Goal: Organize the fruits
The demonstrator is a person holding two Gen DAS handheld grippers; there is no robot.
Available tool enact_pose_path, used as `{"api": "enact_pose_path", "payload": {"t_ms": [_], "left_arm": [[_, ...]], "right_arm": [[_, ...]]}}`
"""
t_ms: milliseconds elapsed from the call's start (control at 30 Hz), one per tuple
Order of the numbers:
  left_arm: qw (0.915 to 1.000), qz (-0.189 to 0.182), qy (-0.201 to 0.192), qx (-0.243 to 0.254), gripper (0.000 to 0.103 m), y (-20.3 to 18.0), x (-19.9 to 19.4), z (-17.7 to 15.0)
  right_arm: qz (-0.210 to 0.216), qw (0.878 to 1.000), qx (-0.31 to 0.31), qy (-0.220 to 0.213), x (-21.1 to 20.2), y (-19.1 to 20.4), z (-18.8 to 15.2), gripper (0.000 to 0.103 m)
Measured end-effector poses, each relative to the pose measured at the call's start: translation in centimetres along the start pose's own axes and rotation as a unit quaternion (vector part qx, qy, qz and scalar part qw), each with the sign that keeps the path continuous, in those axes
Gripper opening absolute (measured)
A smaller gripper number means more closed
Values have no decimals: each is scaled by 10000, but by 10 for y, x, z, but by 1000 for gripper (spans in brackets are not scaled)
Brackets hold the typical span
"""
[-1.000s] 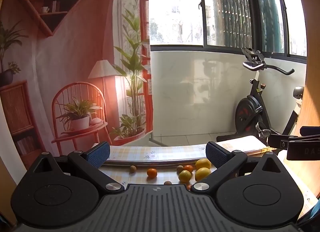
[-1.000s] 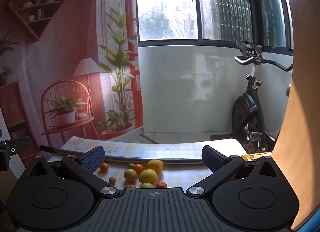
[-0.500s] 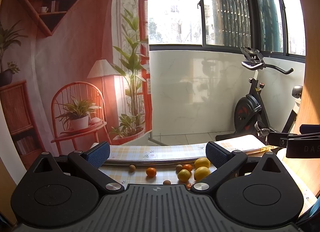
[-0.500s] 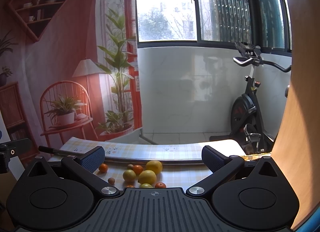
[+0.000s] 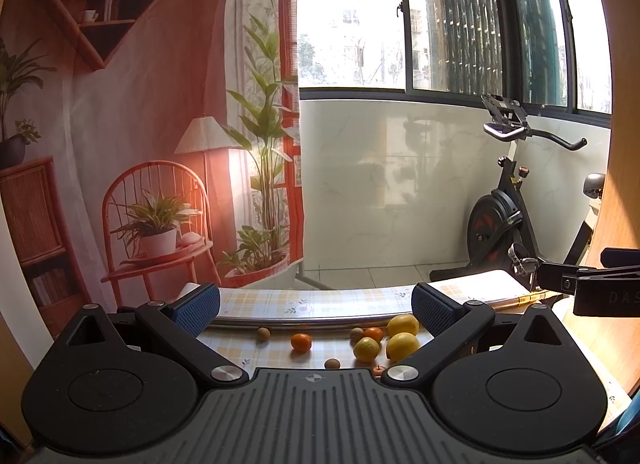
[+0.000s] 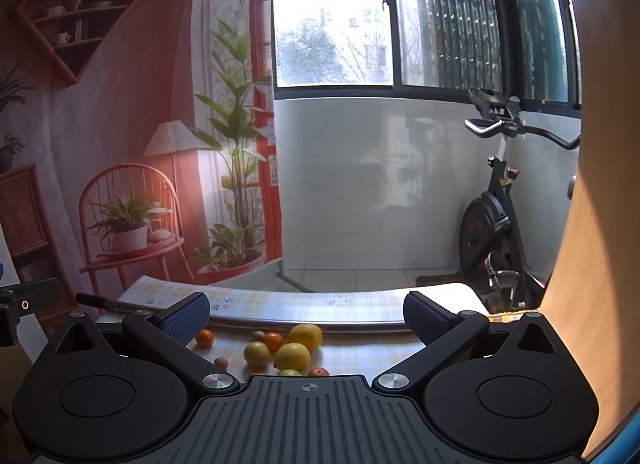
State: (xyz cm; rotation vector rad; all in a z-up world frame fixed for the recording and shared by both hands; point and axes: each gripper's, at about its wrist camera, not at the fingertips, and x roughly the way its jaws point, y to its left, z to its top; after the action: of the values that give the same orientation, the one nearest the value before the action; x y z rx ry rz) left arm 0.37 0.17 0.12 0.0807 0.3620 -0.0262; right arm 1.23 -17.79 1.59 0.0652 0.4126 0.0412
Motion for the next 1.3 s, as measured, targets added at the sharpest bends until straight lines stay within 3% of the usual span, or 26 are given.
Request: {"api": "enact_pose_path", "payload": {"t_ms": [1300], "left_arm": [[9998,-108,-138,-42,103,4,2,-4]], "right_arm": [[-36,9999,24,93,13,-3,-5,103]]}}
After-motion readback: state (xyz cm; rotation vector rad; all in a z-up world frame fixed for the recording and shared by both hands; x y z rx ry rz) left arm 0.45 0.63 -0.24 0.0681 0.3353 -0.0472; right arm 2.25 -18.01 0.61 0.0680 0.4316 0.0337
